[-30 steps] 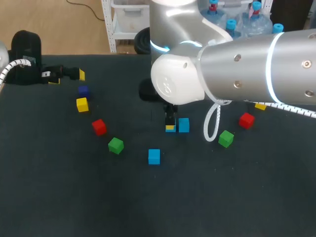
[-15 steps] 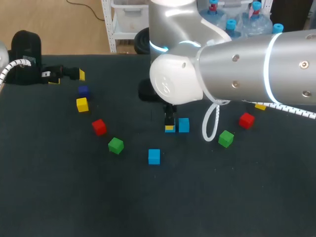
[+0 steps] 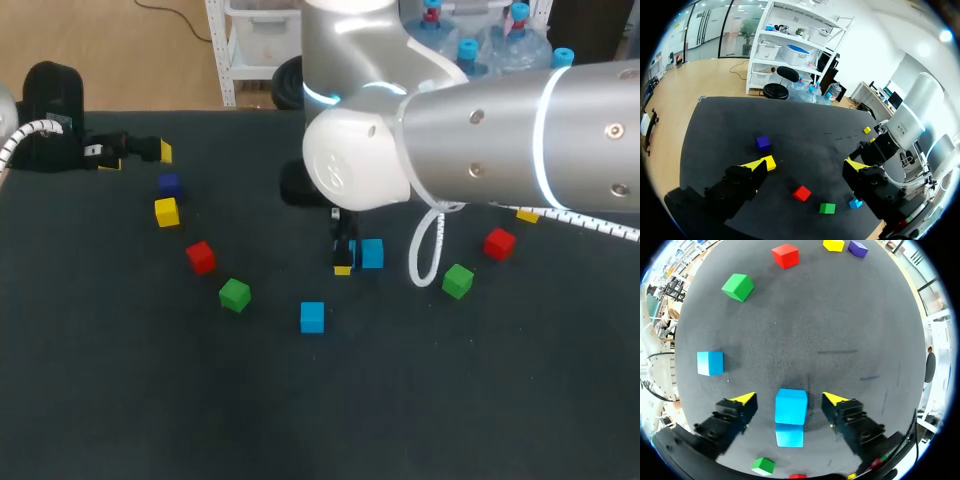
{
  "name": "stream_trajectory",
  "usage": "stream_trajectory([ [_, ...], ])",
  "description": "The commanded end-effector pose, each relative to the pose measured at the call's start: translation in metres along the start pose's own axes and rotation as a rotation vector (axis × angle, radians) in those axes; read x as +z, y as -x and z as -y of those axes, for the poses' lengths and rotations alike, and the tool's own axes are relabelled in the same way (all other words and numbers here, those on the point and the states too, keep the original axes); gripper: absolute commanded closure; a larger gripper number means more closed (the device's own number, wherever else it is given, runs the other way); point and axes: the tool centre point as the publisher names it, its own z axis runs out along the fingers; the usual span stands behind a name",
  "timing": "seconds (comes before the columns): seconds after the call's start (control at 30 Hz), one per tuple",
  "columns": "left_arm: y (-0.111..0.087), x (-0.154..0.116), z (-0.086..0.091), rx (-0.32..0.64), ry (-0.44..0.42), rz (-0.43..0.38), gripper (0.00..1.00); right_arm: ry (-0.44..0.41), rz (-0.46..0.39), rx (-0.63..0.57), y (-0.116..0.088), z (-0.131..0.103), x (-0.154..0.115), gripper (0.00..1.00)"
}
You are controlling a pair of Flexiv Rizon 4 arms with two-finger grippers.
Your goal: Place the blue cubes, place green cubes on the blue cubes, place the yellow cubes on the green cubes, then place the red cubes on the yellow cubes, and place purple cube on the red cubes.
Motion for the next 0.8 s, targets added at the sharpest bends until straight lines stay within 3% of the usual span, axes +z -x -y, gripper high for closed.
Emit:
stream_trajectory([
  [0.03, -0.0011, -0.0001, -0.0023, 0.002, -0.011, 0.006, 0.00, 0.003, 0.003, -0.005, -0.0012, -0.0011, -0.0019, 0.00],
  [0.33, -0.0011, -0.0001, -0.0023, 0.002, -0.011, 0.006, 0.00, 0.007, -0.007, -0.004, -0.0017, -0.0009, -0.0004, 0.02],
  [0.43, -0.0011, -0.0001, -0.0023, 0.002, -0.011, 0.006, 0.00, 0.004, -0.007, -0.005, -0.0017, -0.0012, -0.0011, 0.51],
  [0.67, -0.0011, -0.0001, -0.0023, 0.002, -0.011, 0.006, 0.00, -0.003, -0.009, -0.010, -0.0007, -0.0021, -0.0035, 0.87],
  [0.8, -0.0011, -0.0001, -0.0023, 0.002, -0.011, 0.006, 0.00, -0.001, -0.011, -0.012, -0.0004, -0.0032, -0.0040, 0.95],
])
